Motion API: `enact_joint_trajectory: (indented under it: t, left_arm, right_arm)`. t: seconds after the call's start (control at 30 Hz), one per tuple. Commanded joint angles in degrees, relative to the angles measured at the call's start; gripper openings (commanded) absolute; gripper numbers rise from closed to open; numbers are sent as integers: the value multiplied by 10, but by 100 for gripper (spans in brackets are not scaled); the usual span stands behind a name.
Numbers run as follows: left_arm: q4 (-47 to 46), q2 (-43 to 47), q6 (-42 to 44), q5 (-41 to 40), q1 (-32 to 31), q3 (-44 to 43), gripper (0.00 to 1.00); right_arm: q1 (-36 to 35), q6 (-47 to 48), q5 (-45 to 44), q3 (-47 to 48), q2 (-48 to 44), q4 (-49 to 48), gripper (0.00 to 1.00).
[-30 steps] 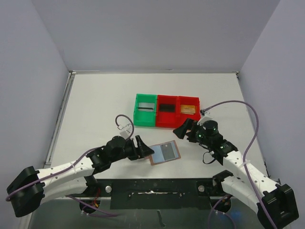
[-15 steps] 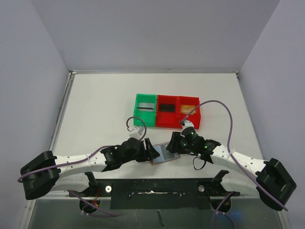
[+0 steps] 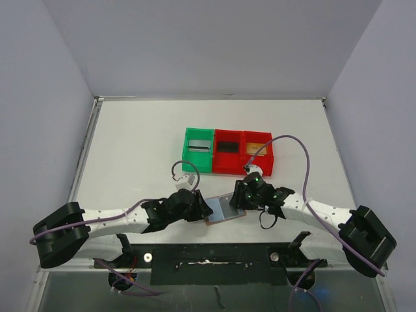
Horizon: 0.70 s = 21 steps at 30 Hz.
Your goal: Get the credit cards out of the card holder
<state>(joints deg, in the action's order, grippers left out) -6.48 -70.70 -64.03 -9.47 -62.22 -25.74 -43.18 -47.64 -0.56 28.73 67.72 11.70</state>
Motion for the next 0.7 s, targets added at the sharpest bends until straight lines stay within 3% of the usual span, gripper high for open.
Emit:
enact_joint_trajectory:
  t: [0.0, 0.13, 0.3, 0.67]
  left_arm:
    - [-21, -15, -4, -12, 1, 2, 35]
    - [-37, -33, -5, -5, 1, 8, 32]
    - [-42, -52, -5, -5, 1, 13, 23]
    - [-56, -70, -4, 1, -1, 15, 9]
  right_arm:
    - [-2, -1, -11, 20, 19, -11, 35]
    - [-2, 0, -2, 17, 38, -20, 33]
    - [-4, 3, 11, 15, 42, -26, 22]
    - [-5, 9, 52, 20, 28, -46, 14]
